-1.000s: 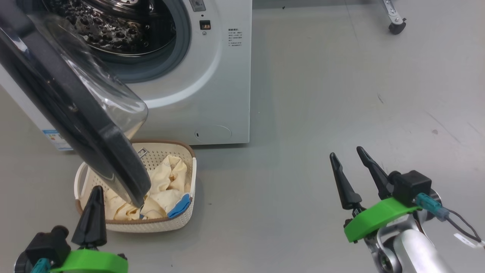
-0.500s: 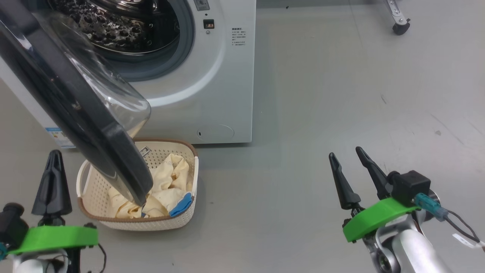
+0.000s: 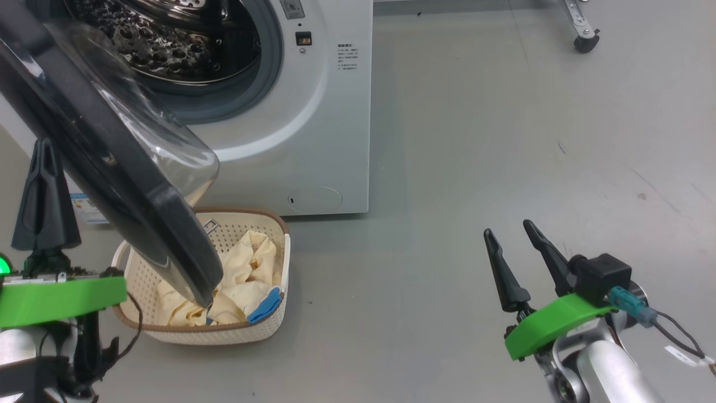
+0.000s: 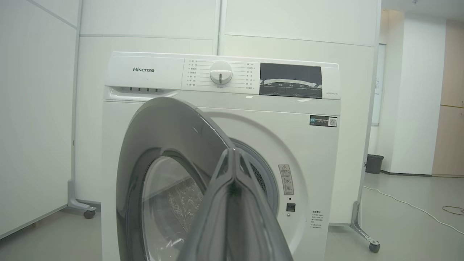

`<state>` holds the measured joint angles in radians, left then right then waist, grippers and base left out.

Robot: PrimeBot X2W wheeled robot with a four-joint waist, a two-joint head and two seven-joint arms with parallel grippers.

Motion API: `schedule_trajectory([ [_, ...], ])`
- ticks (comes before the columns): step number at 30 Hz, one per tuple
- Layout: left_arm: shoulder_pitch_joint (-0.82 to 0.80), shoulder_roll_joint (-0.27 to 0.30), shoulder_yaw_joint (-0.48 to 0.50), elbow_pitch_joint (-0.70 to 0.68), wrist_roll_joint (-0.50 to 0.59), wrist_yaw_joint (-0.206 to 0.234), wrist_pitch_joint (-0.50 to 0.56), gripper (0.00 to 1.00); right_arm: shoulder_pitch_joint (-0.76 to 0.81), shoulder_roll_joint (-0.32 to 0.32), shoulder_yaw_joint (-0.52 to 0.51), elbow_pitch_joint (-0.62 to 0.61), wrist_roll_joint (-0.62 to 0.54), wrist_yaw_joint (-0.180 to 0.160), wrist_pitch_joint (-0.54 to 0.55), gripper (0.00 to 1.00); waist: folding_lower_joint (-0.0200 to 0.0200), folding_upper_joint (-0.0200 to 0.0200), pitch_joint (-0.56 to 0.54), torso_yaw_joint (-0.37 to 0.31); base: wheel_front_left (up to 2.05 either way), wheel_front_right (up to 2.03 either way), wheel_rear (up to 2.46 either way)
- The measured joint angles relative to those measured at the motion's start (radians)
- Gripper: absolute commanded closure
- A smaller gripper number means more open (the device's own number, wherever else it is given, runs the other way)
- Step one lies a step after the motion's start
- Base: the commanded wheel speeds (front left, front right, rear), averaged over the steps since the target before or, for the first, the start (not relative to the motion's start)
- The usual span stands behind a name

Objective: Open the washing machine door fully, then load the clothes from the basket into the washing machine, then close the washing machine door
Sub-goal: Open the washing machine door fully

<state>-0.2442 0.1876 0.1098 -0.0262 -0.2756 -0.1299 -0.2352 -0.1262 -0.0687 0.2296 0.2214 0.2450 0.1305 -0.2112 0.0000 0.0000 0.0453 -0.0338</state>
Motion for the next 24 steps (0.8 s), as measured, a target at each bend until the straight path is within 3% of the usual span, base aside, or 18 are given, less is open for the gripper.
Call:
schedule_trajectory([
  [12, -0.043, -0.013, -0.135, -0.097, 0.000, 0.000, 0.074, 1.00, 0.000, 0.002, 0.001, 0.016, 0.000, 0.000, -0.009, 0.00, 0.0000, 0.0000, -0.013, -0.014, 0.00, 0.00, 0.00],
  [24, -0.042, -0.043, -0.265, -0.023, -0.061, 0.000, 0.123, 1.00, -0.001, 0.006, 0.002, 0.031, 0.000, 0.000, -0.018, 0.00, 0.0000, 0.0000, 0.002, -0.026, 0.00, 0.00, 0.00],
])
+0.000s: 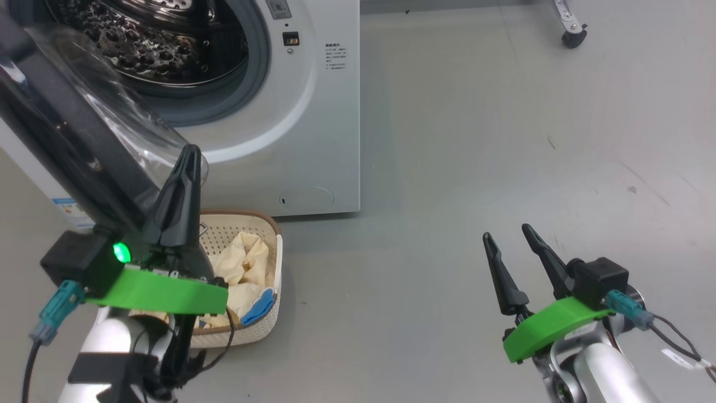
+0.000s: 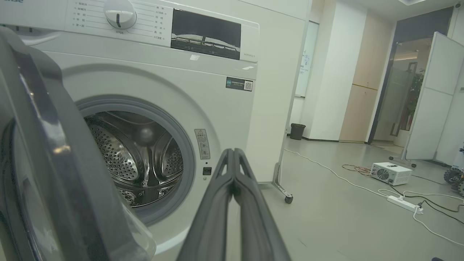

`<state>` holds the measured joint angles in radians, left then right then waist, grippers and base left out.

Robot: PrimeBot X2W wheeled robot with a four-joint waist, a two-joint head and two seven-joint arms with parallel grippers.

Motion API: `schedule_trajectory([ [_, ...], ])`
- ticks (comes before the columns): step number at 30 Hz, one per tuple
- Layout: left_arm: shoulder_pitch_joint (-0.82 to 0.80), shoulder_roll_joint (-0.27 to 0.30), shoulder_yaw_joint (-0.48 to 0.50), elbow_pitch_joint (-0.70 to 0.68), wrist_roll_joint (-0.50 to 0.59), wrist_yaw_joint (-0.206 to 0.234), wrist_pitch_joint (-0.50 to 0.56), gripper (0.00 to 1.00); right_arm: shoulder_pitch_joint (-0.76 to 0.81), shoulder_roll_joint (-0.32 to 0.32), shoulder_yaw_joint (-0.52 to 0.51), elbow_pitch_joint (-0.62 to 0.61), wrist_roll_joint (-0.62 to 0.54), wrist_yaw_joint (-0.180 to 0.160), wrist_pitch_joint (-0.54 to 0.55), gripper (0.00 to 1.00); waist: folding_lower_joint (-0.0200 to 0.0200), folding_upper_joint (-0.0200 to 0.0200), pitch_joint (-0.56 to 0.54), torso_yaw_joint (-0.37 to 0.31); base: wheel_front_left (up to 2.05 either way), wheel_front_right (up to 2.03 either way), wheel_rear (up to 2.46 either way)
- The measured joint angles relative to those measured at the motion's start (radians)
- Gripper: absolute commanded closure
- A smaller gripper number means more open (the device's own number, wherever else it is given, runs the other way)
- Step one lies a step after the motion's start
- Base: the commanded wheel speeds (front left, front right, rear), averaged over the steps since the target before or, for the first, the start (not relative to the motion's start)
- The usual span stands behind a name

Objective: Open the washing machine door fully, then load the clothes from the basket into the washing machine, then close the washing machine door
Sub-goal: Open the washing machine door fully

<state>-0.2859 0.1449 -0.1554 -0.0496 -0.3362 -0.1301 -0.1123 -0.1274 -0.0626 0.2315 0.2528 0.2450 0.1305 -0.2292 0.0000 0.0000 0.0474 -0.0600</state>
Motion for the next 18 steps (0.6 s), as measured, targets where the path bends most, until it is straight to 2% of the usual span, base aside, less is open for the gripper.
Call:
schedule_trajectory([
  [18, 0.000, 0.003, -0.071, 0.219, -0.089, 0.000, 0.032, 1.00, -0.003, 0.003, -0.002, 0.019, 0.000, 0.000, -0.010, 0.00, 0.0000, 0.0000, 0.018, -0.013, 0.00, 0.00, 0.00],
])
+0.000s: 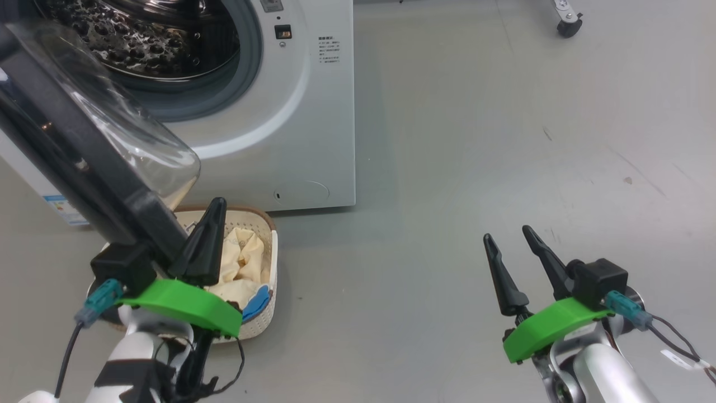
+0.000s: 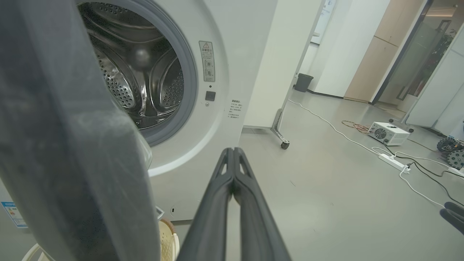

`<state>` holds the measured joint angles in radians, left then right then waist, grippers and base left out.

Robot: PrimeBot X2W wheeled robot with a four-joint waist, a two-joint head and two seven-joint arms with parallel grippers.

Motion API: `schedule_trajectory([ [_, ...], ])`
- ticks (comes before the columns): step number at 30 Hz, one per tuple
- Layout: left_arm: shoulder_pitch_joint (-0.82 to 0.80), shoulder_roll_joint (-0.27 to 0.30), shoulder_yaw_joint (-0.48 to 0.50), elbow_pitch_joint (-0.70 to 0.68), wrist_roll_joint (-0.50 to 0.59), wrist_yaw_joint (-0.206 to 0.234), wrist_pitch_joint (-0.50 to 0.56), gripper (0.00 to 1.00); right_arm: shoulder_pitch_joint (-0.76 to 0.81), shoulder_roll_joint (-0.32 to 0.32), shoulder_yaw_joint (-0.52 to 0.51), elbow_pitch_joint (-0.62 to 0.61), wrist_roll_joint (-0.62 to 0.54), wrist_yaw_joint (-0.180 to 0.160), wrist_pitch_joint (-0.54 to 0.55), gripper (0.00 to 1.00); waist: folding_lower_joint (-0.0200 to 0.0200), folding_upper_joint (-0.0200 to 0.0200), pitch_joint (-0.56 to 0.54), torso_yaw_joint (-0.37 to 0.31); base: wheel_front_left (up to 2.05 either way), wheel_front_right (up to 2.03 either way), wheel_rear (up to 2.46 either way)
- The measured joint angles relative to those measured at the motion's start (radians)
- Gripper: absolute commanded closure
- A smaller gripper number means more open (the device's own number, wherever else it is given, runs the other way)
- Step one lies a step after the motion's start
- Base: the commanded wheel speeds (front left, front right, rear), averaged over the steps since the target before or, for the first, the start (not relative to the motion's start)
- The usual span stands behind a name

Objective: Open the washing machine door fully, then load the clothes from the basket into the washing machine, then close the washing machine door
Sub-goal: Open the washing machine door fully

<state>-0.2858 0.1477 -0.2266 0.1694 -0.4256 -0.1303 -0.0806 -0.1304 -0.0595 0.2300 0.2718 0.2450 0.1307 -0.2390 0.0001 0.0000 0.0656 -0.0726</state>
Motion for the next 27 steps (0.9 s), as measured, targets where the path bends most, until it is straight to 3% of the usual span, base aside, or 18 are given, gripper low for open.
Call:
schedule_trajectory([
  [13, -0.014, 0.016, -0.005, 0.128, -0.020, 0.000, -0.044, 1.00, -0.003, 0.002, 0.001, 0.018, 0.010, 0.000, -0.005, 0.00, 0.0000, 0.0000, 0.004, 0.003, 0.00, 0.00, 0.00],
  [27, -0.023, 0.019, -0.011, 0.172, -0.034, -0.001, -0.078, 1.00, -0.005, 0.003, 0.000, 0.024, 0.010, 0.000, -0.007, 0.00, 0.0000, 0.0000, -0.004, 0.028, 0.00, 0.00, 0.00],
])
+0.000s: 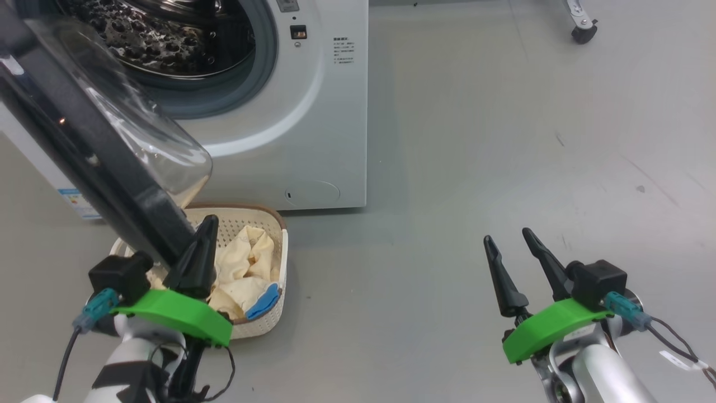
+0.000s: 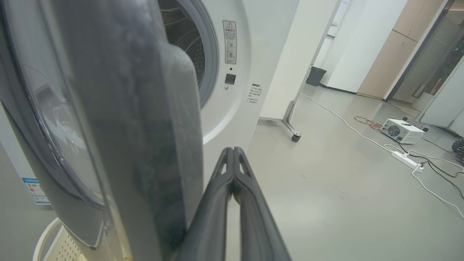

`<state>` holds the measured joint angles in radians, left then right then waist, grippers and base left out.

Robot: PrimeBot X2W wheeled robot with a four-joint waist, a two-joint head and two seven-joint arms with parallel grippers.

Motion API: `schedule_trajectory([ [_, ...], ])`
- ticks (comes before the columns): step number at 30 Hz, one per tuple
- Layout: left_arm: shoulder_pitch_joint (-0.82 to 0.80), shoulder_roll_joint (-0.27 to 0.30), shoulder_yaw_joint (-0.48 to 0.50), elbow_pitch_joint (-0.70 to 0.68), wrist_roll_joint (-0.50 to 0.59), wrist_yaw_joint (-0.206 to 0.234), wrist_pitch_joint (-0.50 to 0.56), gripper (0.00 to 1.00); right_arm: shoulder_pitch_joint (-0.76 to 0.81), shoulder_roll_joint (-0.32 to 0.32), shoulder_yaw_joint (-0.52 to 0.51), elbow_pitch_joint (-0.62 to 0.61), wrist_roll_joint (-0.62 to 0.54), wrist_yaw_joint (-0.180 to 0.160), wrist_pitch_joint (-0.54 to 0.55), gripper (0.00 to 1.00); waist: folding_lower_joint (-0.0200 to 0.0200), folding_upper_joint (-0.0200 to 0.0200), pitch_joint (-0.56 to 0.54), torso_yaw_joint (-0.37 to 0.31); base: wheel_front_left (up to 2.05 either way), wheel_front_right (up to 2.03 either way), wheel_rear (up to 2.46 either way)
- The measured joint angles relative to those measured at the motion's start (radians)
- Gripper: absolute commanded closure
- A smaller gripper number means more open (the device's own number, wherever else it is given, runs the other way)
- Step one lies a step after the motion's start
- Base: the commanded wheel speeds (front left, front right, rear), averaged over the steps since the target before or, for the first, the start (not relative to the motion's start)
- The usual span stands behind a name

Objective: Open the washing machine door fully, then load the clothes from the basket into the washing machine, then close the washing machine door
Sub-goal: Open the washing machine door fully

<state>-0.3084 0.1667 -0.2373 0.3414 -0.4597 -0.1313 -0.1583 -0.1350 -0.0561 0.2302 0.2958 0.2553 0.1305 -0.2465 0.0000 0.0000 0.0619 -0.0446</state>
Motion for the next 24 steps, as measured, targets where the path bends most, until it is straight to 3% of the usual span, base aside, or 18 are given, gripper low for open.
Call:
schedule_trajectory([
  [24, 0.003, -0.006, -0.031, 0.033, -0.011, 0.006, -0.028, 1.00, 0.002, 0.001, 0.006, 0.000, 0.000, 0.000, 0.018, 0.00, 0.0000, 0.0000, -0.019, 0.186, 0.00, 0.00, 0.00],
])
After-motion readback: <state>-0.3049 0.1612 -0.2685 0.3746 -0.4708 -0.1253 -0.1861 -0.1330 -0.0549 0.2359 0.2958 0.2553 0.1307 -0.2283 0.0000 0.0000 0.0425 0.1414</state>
